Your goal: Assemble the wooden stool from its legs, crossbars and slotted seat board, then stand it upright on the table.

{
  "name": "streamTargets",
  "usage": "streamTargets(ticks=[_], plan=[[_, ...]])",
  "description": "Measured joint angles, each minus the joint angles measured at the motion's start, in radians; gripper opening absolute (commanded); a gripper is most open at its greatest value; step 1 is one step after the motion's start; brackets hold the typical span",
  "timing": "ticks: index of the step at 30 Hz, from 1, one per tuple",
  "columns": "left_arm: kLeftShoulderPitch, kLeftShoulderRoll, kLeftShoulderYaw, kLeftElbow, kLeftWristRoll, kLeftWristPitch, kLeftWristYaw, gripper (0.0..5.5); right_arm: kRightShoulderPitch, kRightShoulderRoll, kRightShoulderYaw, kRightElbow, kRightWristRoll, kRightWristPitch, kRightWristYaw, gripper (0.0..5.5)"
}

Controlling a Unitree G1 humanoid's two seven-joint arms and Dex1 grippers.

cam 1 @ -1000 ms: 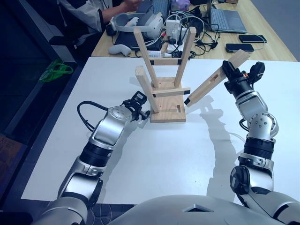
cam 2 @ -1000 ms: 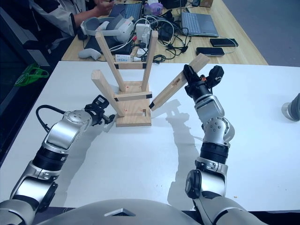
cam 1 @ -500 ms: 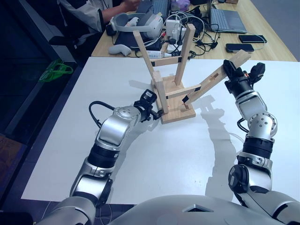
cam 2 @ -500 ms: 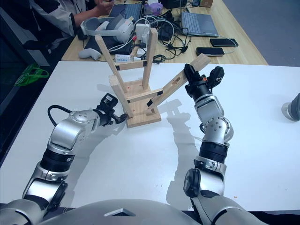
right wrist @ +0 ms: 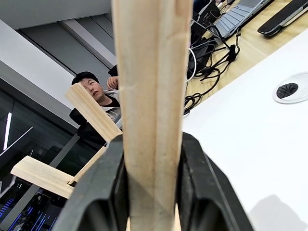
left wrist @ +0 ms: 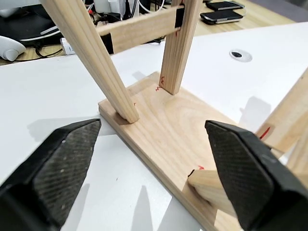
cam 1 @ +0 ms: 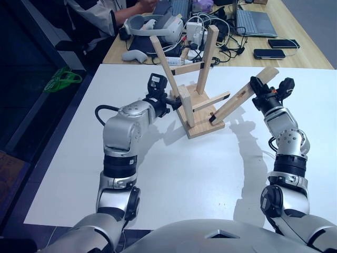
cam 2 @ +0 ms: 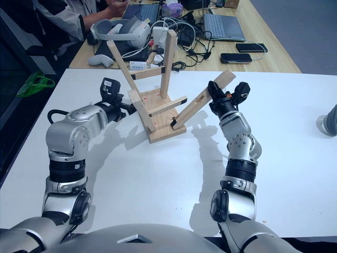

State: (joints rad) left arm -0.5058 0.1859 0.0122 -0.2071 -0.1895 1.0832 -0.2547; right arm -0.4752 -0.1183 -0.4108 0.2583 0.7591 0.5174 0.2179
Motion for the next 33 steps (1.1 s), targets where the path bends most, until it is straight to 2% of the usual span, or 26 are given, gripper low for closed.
streamTargets(ticks=[5, 14, 19, 26, 33], plan=[[-0.011, -0.023, 0.029, 0.004, -0.019, -0.011, 0.018, 4.01, -0.052, -0.052, 0.022, 0.083, -0.054, -0.059, 0.078, 1.00], [-0.048, -0.183, 0.215, -0.005, -0.127, -0.067, 0.138, 4.01, -0.078, -0.076, 0.078, 0.151, -0.110, -0.132, 0.193, 1.00], [-0.051, -0.204, 0.222, -0.010, -0.141, -0.078, 0.175, 4.01, -0.124, -0.072, 0.104, 0.222, -0.139, -0.170, 0.222, 1.00], [-0.051, -0.320, 0.227, -0.050, -0.183, -0.099, 0.261, 4.01, -0.156, -0.055, 0.117, 0.276, -0.179, -0.213, 0.237, 1.00], [-0.051, -0.320, 0.242, -0.055, -0.195, -0.117, 0.296, 4.01, -0.087, -0.053, 0.231, 0.126, -0.274, -0.276, 0.262, 1.00]])
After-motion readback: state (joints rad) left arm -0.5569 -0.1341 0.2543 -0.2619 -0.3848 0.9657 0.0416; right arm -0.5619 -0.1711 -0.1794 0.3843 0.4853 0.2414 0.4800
